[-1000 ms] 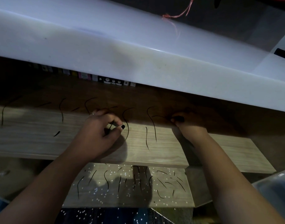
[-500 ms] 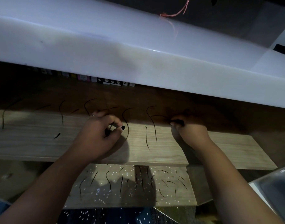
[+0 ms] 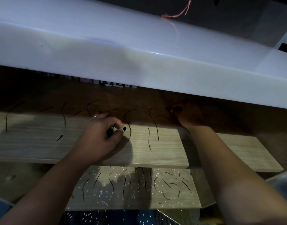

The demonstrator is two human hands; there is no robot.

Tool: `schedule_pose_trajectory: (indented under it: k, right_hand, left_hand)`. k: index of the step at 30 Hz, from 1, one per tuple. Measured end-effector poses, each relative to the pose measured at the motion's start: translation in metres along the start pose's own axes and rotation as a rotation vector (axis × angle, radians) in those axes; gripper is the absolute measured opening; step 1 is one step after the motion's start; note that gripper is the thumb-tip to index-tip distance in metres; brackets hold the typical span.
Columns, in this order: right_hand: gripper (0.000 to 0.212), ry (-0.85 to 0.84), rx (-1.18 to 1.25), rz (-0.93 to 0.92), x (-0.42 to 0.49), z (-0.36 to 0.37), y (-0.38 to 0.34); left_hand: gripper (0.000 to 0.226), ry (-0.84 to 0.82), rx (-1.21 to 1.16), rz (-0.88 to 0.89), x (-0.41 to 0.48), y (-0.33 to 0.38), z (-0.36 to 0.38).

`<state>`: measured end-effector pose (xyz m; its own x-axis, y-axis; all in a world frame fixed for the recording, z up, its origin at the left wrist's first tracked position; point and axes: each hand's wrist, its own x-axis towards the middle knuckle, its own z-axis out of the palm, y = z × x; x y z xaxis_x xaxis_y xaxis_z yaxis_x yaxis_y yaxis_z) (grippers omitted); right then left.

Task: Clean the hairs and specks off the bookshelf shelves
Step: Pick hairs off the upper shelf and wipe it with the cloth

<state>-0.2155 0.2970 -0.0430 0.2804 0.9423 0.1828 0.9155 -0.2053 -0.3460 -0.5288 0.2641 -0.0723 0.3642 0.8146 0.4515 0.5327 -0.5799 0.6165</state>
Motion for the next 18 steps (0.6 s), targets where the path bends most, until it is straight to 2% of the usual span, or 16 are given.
schedule_pose_trajectory:
  k: [6, 12, 18]
  right_hand:
    - [0.021, -0.072, -0.057, -0.038, -0.033, -0.006, -0.003]
    - [0.020, -0.109, 0.020, -0.010, -0.086, -0.016, -0.001]
    - [0.019, -0.124, 0.070, 0.014, -0.045, -0.009, 0.000]
  left_hand:
    - [0.033, 0.033, -0.019, 0.002, 0.000, 0.002, 0.001]
    - [0.033, 0.040, -0.047, 0.014, 0.001, -0.001, 0.002]
    - [0.028, 0.032, -0.070, -0.016, -0.001, -0.002, 0.003]
